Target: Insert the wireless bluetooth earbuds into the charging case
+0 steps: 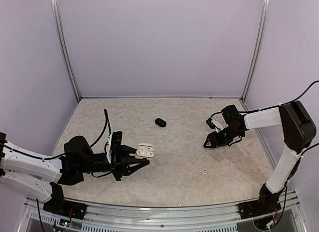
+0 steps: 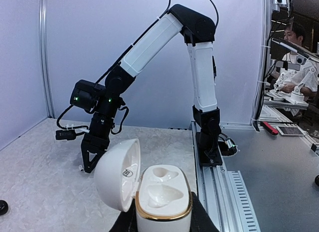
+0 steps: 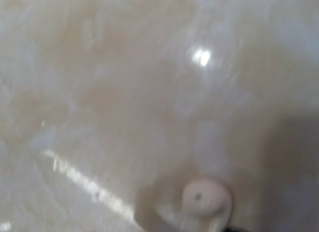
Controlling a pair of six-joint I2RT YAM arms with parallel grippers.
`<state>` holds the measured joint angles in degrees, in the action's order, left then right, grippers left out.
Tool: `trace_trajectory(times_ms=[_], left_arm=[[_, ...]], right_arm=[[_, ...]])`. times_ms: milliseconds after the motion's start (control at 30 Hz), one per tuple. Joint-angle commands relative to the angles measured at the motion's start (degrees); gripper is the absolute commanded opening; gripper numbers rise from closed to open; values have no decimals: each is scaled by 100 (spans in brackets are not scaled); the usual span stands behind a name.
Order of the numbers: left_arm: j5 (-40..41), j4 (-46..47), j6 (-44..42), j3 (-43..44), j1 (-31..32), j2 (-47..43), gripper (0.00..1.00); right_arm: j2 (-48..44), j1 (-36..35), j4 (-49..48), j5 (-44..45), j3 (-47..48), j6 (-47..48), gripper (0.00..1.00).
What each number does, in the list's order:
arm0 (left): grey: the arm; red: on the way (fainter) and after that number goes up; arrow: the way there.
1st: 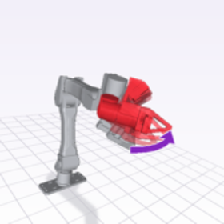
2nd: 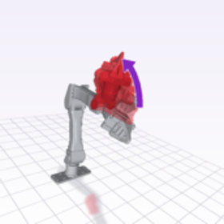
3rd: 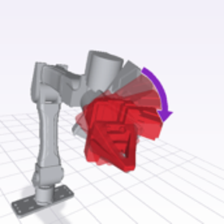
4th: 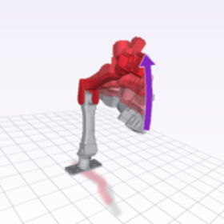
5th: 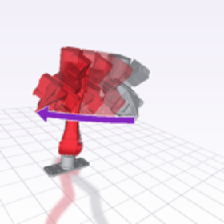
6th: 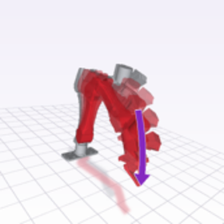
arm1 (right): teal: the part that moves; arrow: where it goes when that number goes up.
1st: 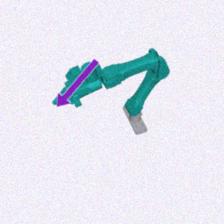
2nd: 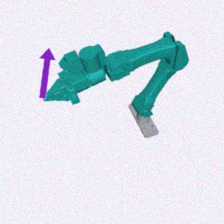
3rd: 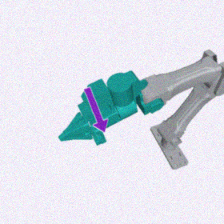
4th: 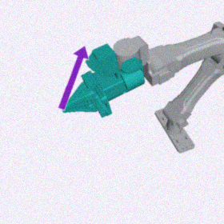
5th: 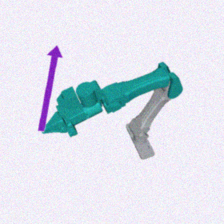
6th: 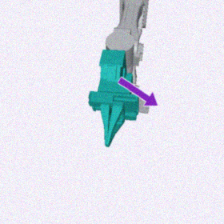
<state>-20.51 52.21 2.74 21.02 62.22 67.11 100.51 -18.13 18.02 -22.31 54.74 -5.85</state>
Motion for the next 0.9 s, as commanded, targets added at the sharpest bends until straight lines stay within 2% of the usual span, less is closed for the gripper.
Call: trace_trajectory(times_ms=[0, 333, 567, 867], left_arm=[[30, 231, -25, -14, -42, -2, 10], [1, 189, -21, 61, -31, 83, 10], [28, 135, -49, 78, -10, 59, 10], [42, 127, -30, 109, -18, 160, 10]], right_arm=[[-333, -108, 154, -91, -222, -100, 54], [-120, -121, 837, 1168, 566, 205, 50], [163, -172, 1067, 1077, 1072, 355, 43], [581, -385, 1445, 1274, 1501, 497, 41]])
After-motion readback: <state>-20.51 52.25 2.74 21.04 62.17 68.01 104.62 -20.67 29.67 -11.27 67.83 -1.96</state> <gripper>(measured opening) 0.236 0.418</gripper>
